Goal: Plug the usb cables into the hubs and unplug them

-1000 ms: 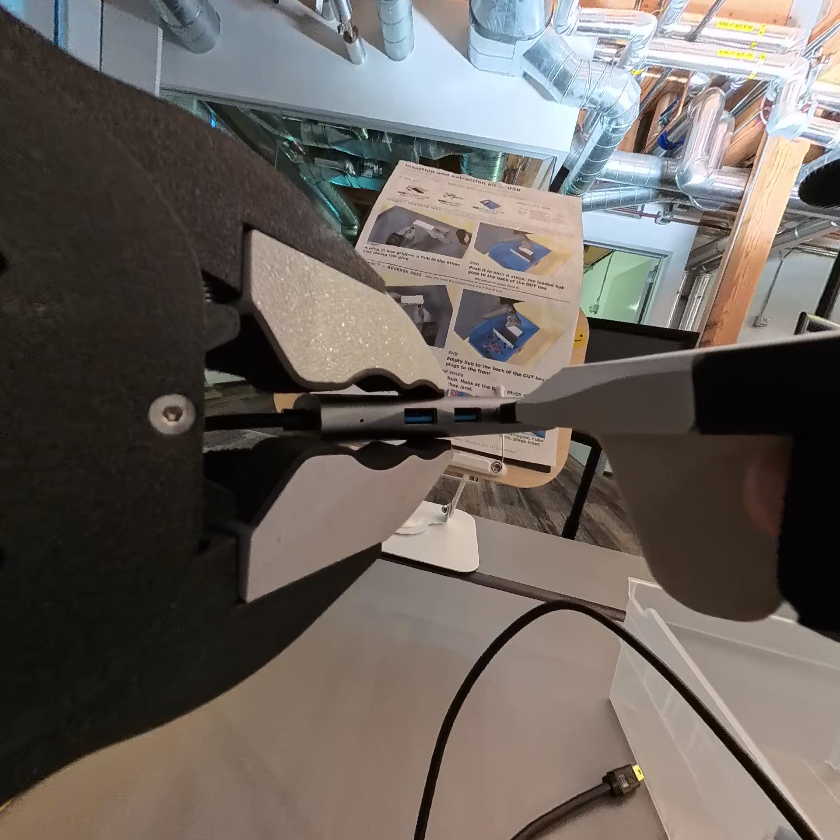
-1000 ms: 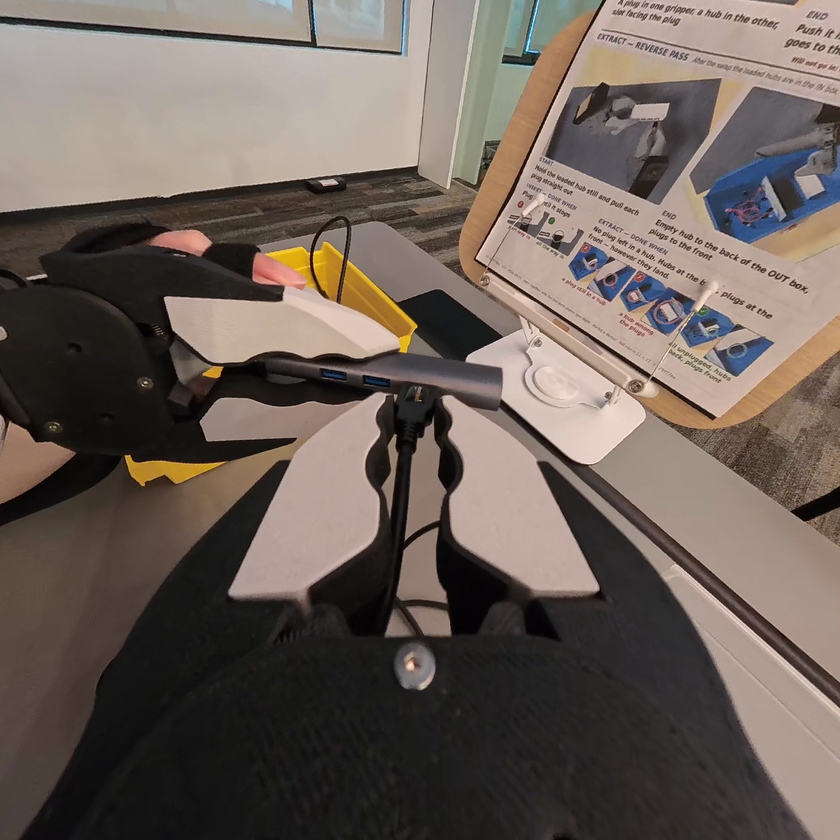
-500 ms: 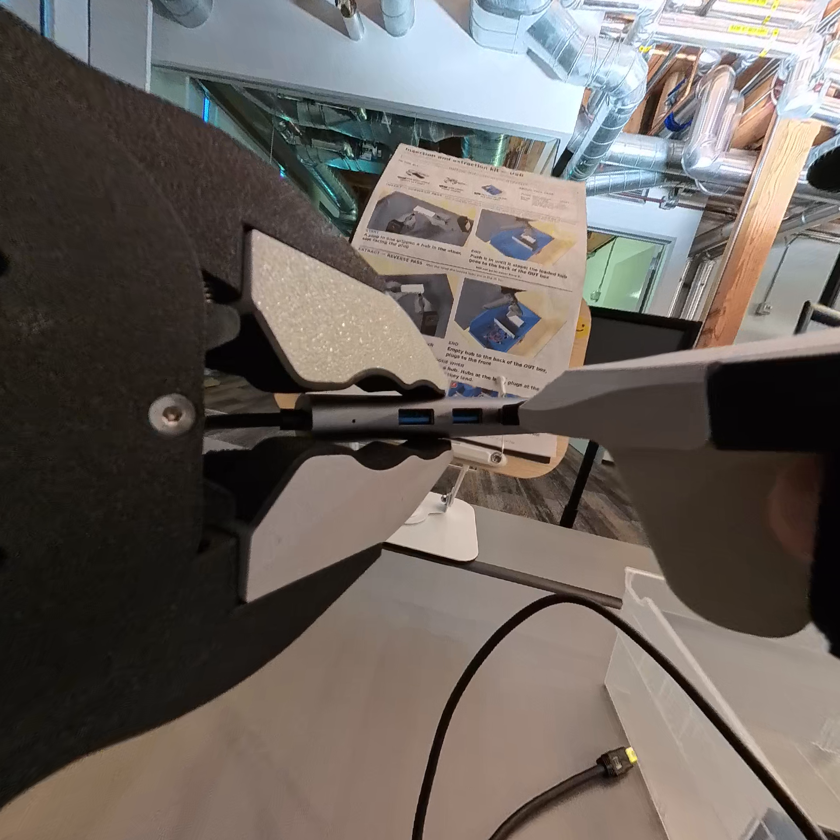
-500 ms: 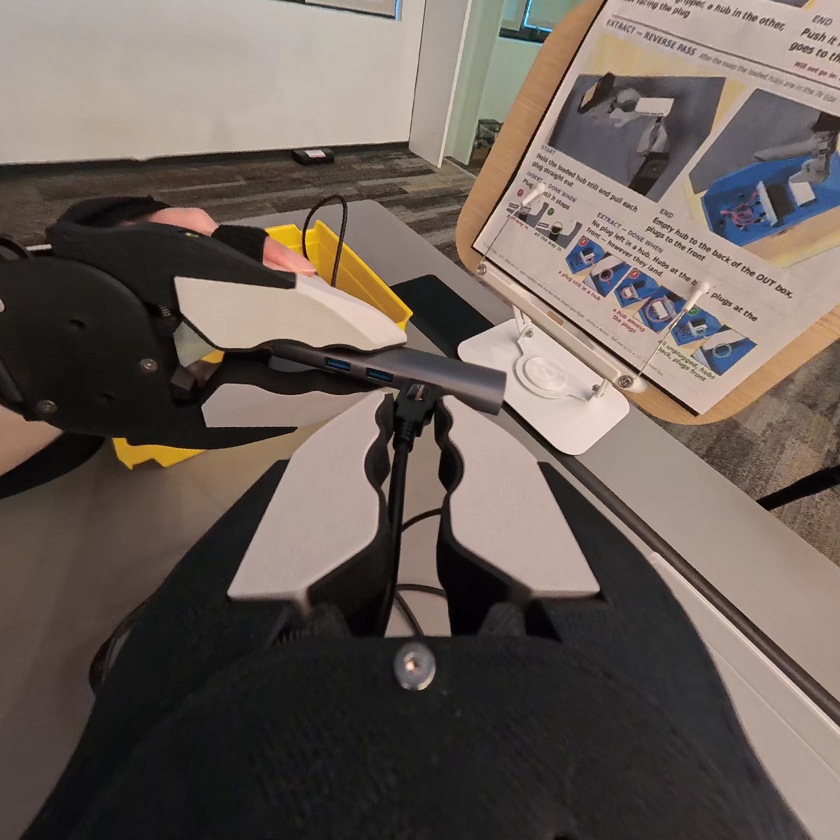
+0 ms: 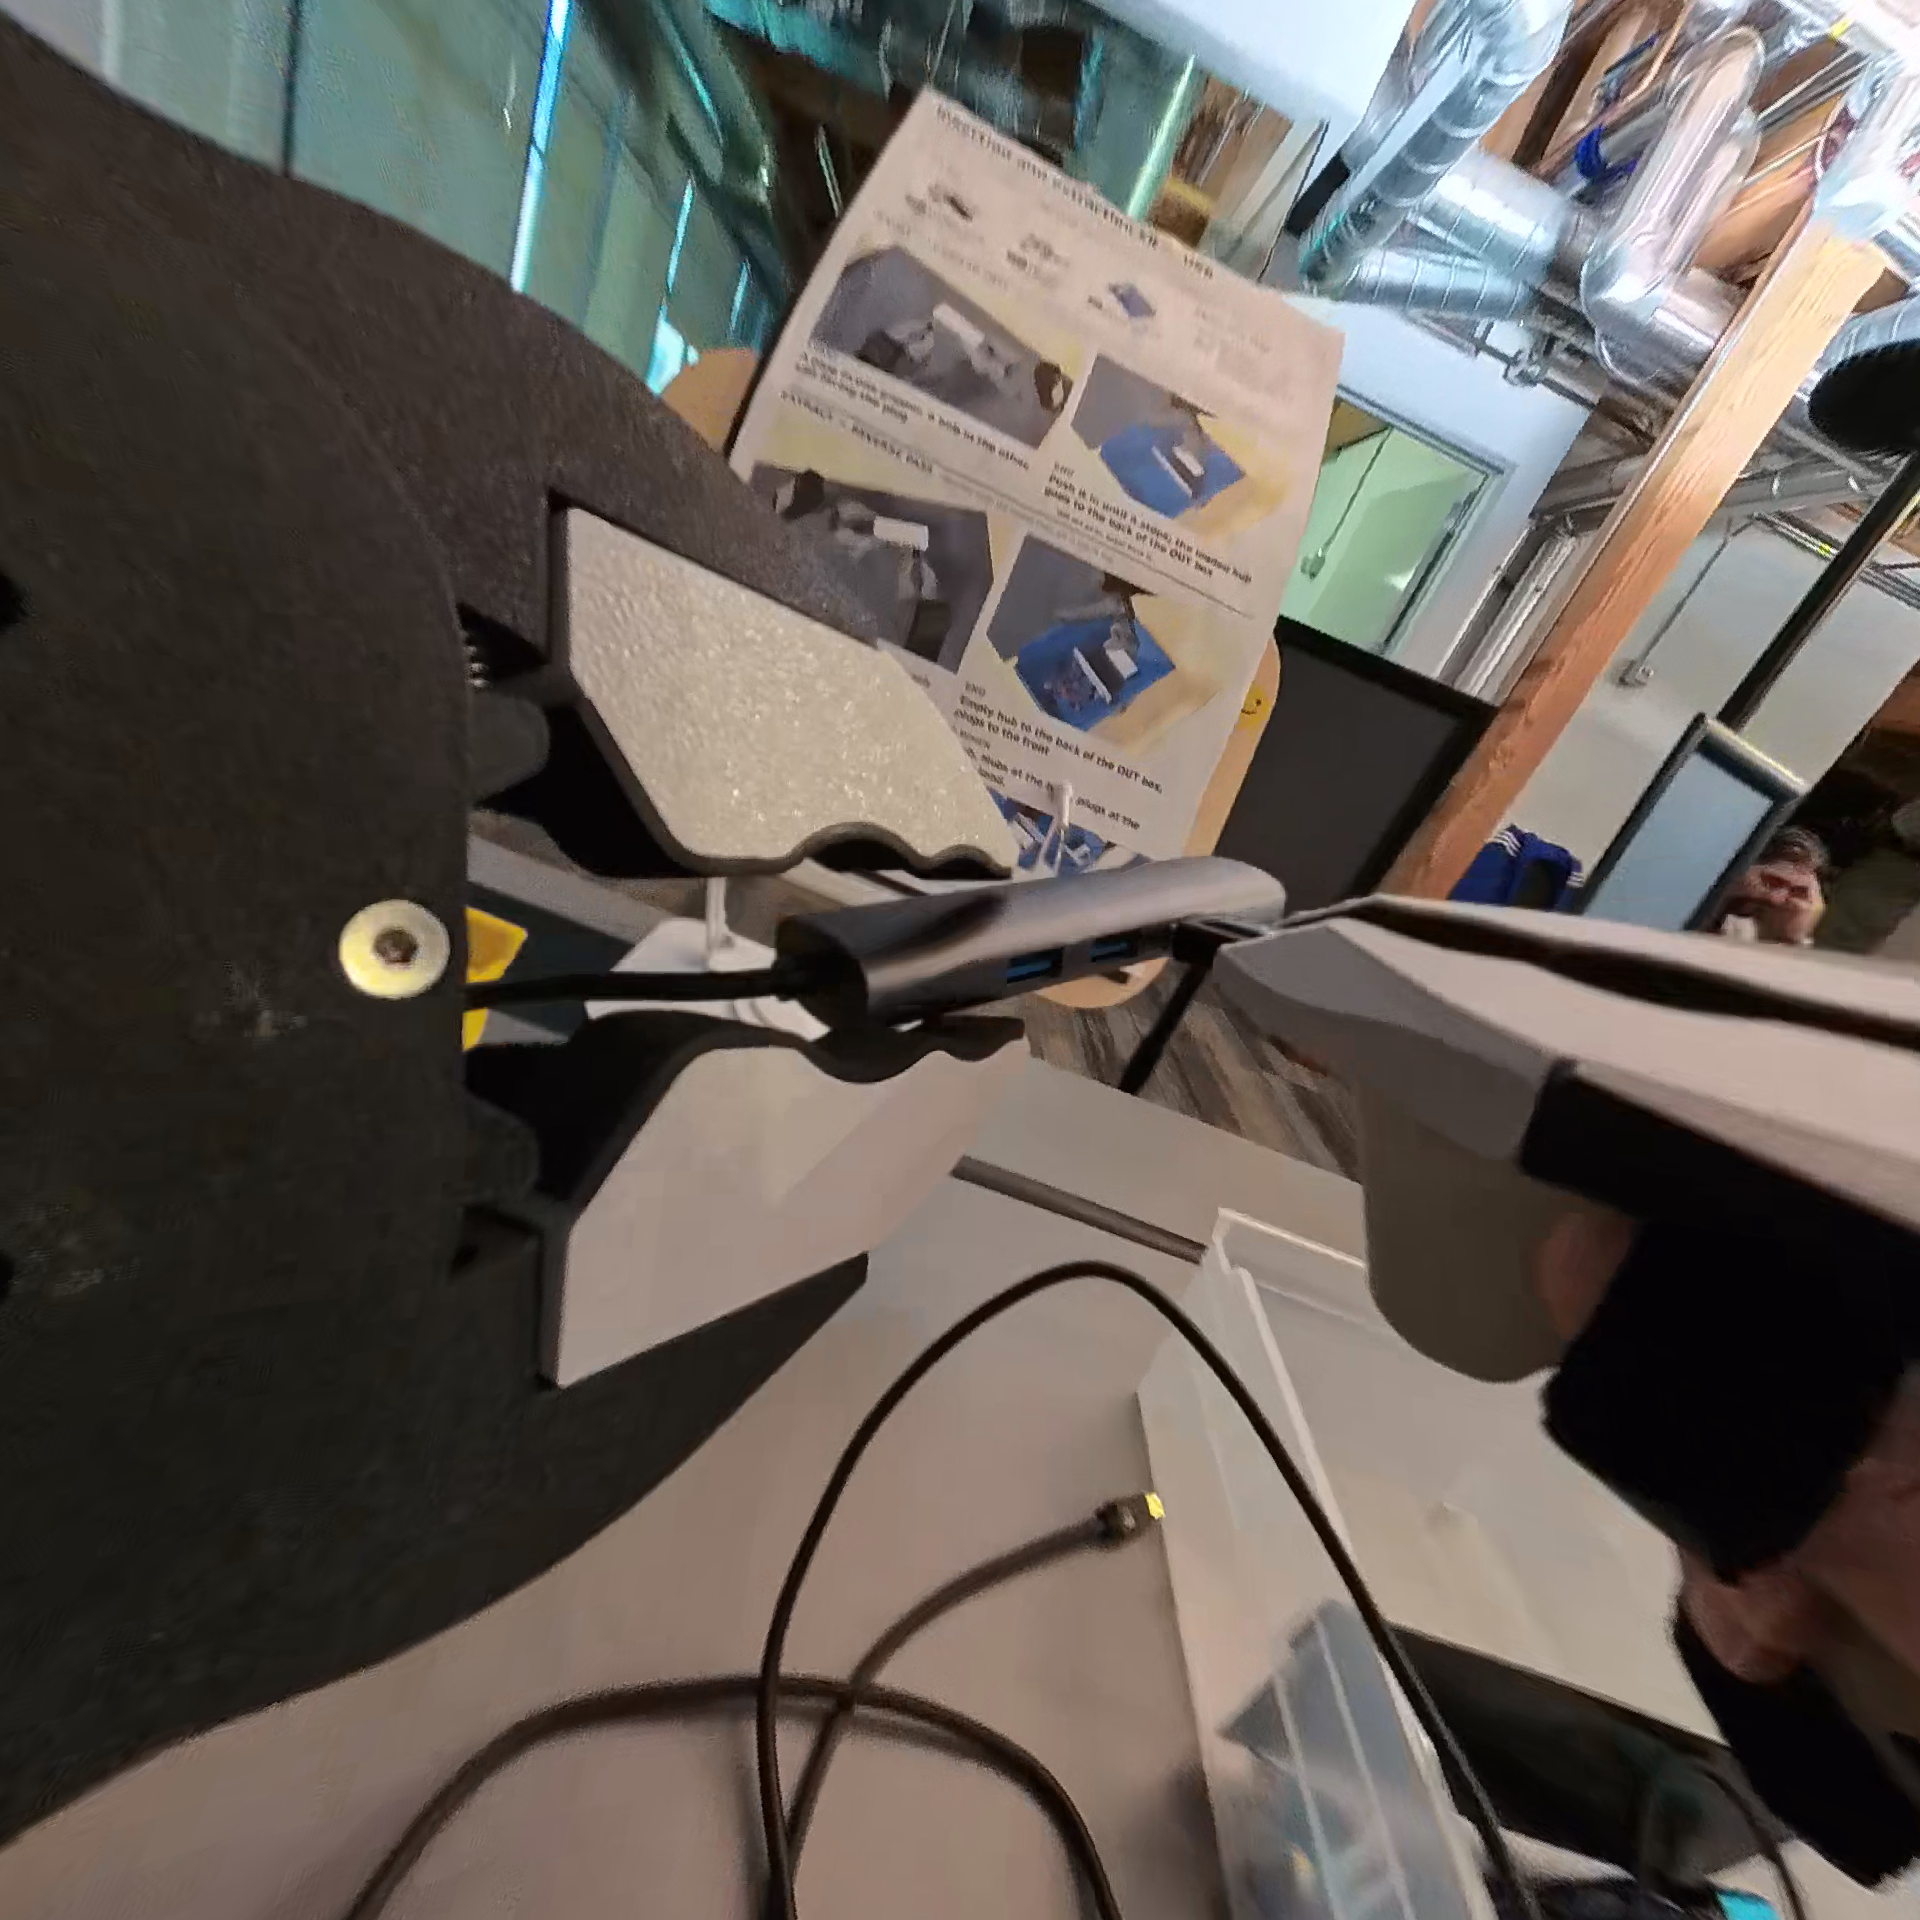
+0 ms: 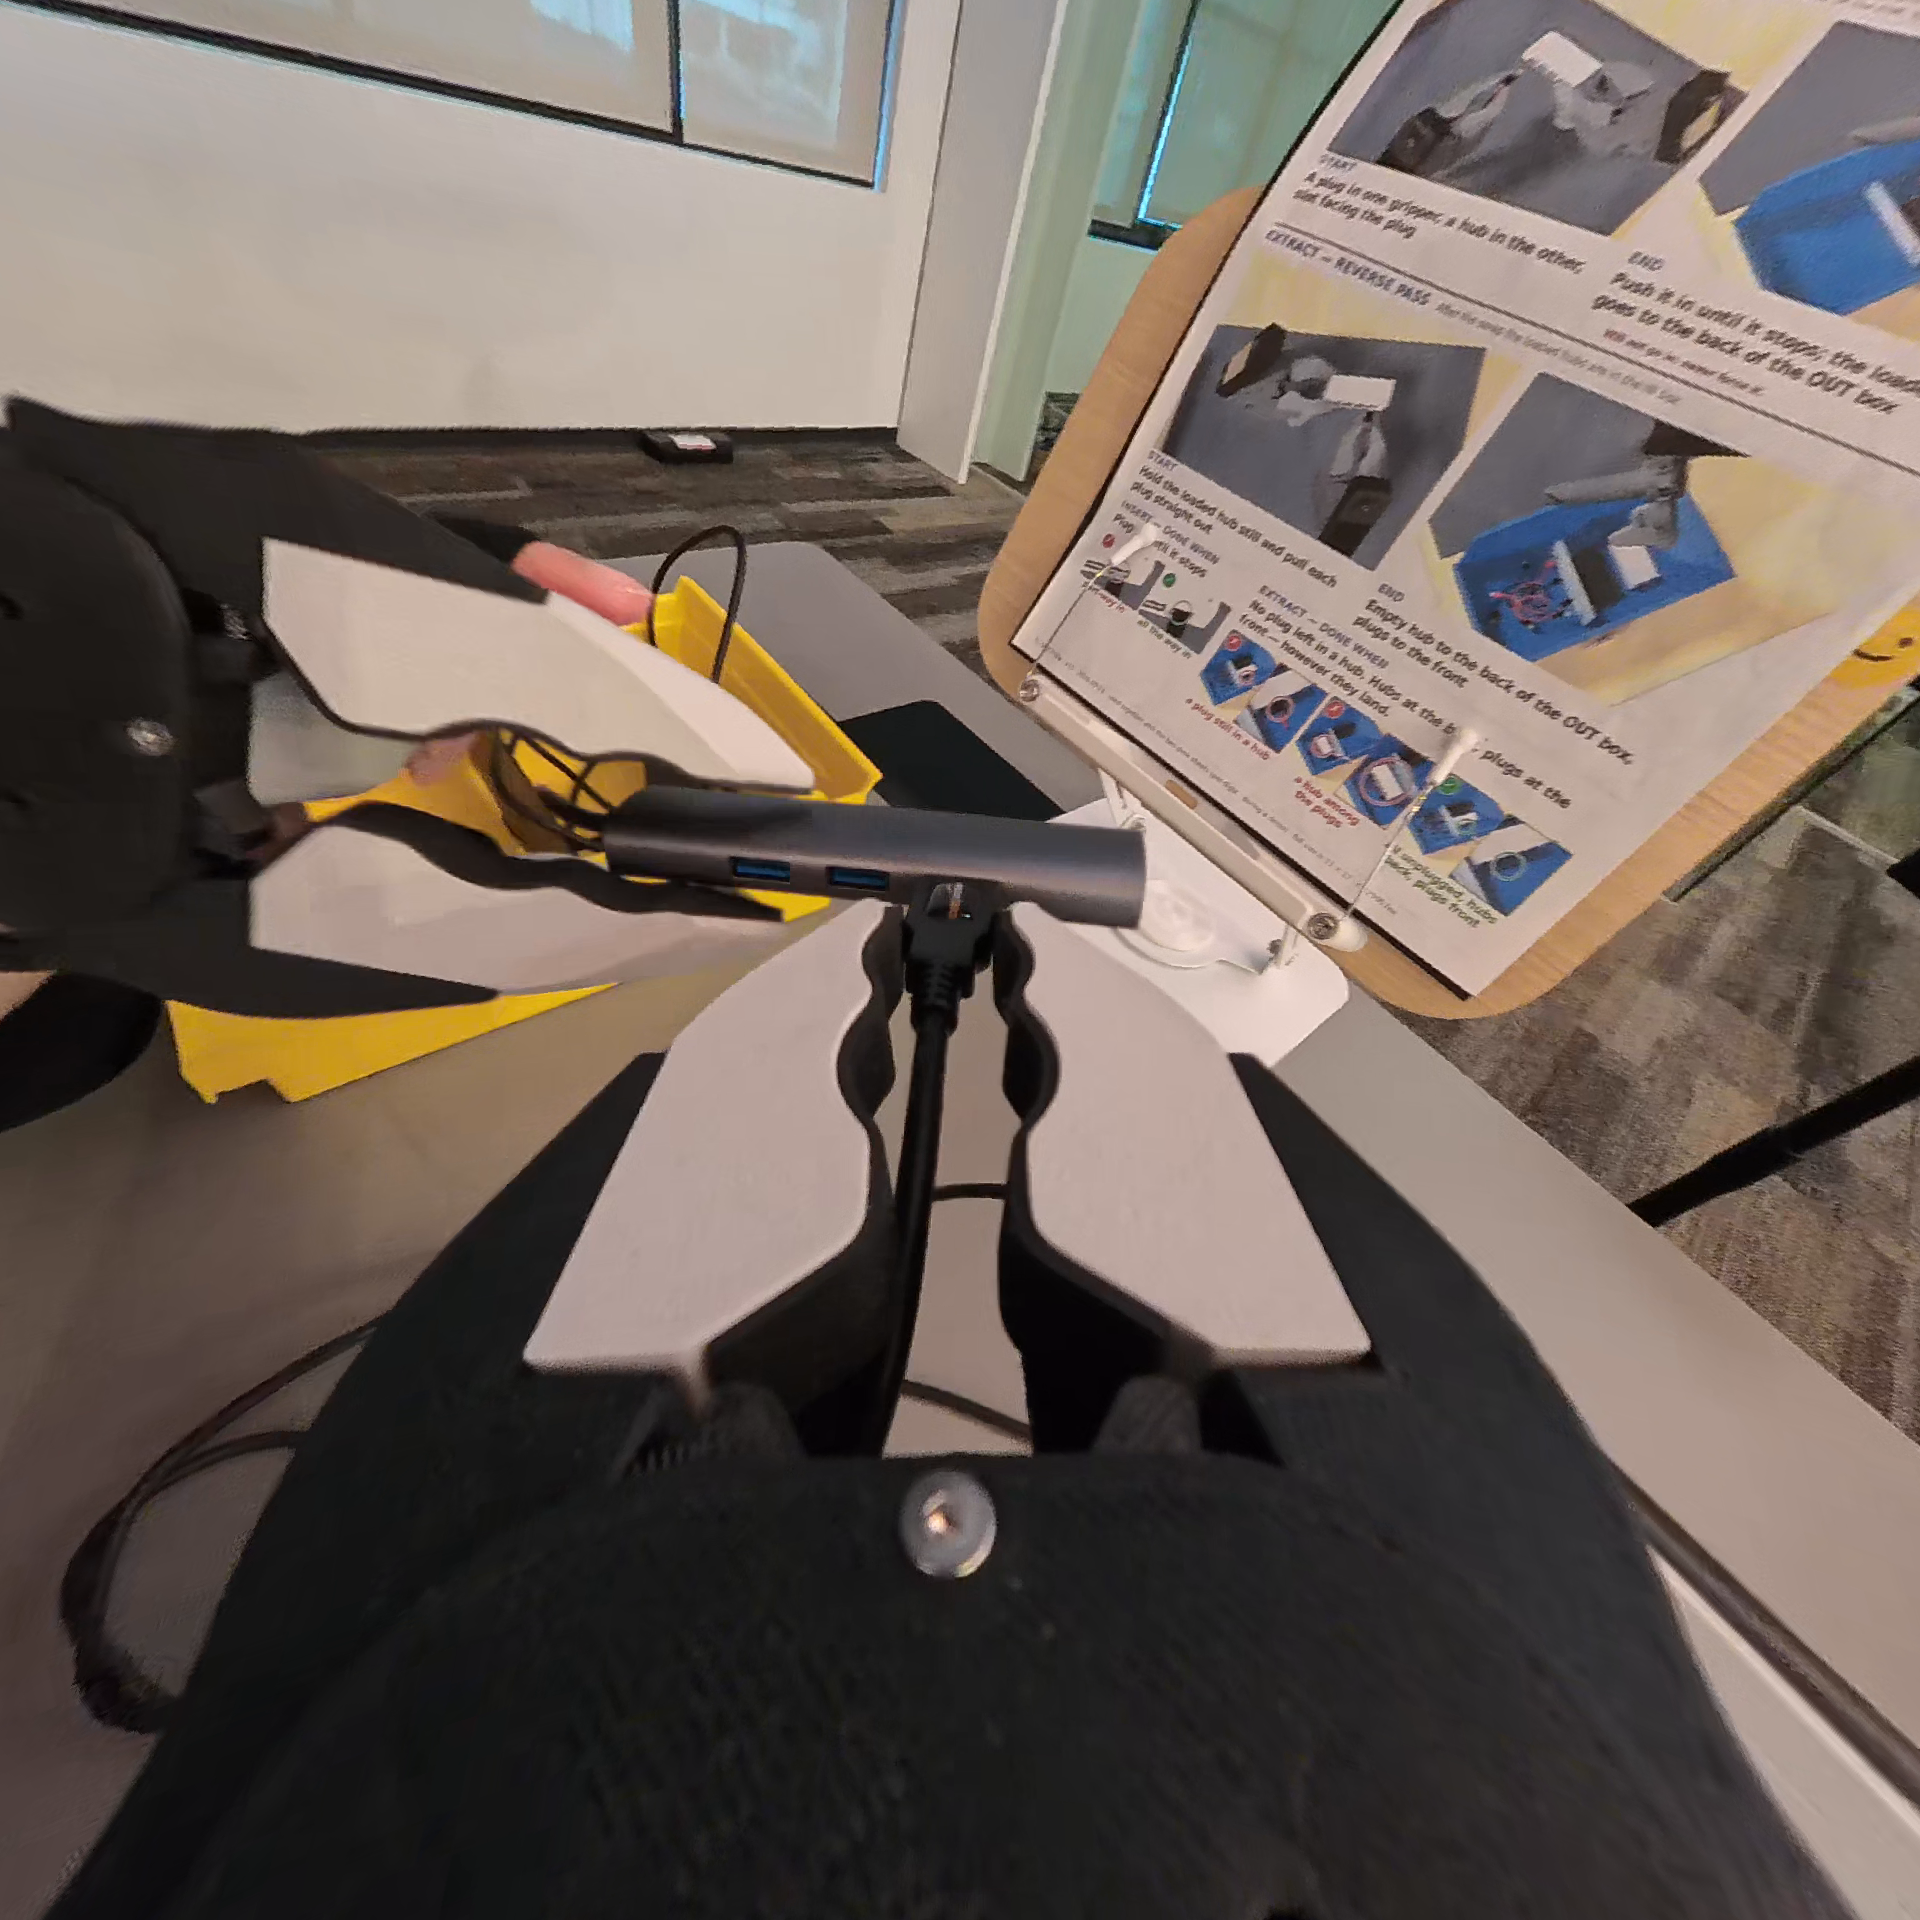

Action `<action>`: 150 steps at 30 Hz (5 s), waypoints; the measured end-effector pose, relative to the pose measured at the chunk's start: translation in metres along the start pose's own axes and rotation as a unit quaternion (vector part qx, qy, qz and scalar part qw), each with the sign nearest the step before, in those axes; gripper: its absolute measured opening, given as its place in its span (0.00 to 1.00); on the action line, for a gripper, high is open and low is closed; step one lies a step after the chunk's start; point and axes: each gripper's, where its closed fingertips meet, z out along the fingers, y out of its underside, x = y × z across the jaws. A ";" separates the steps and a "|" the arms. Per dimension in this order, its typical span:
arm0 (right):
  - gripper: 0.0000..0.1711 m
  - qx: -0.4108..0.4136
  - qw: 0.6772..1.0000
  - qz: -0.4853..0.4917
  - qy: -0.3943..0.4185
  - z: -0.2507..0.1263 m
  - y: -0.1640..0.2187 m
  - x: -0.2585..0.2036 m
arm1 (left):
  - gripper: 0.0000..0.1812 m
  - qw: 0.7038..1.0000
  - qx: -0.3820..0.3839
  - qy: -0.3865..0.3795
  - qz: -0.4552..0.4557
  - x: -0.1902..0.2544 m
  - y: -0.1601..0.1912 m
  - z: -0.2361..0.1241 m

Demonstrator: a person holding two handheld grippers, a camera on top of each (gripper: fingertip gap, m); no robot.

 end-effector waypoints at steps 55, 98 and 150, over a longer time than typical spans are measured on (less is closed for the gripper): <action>0.10 0.251 0.965 -0.027 0.066 -0.011 -0.039 -0.022 | 0.18 0.920 0.134 0.065 -0.362 -0.034 -0.010 -0.015; 0.10 0.213 0.960 -0.098 0.154 -0.059 -0.061 0.009 | 0.19 0.896 0.176 0.086 -0.399 -0.046 -0.063 0.010; 0.11 0.171 0.934 -0.198 0.242 -0.058 -0.059 0.017 | 0.17 0.907 0.167 0.101 -0.373 -0.037 -0.076 0.010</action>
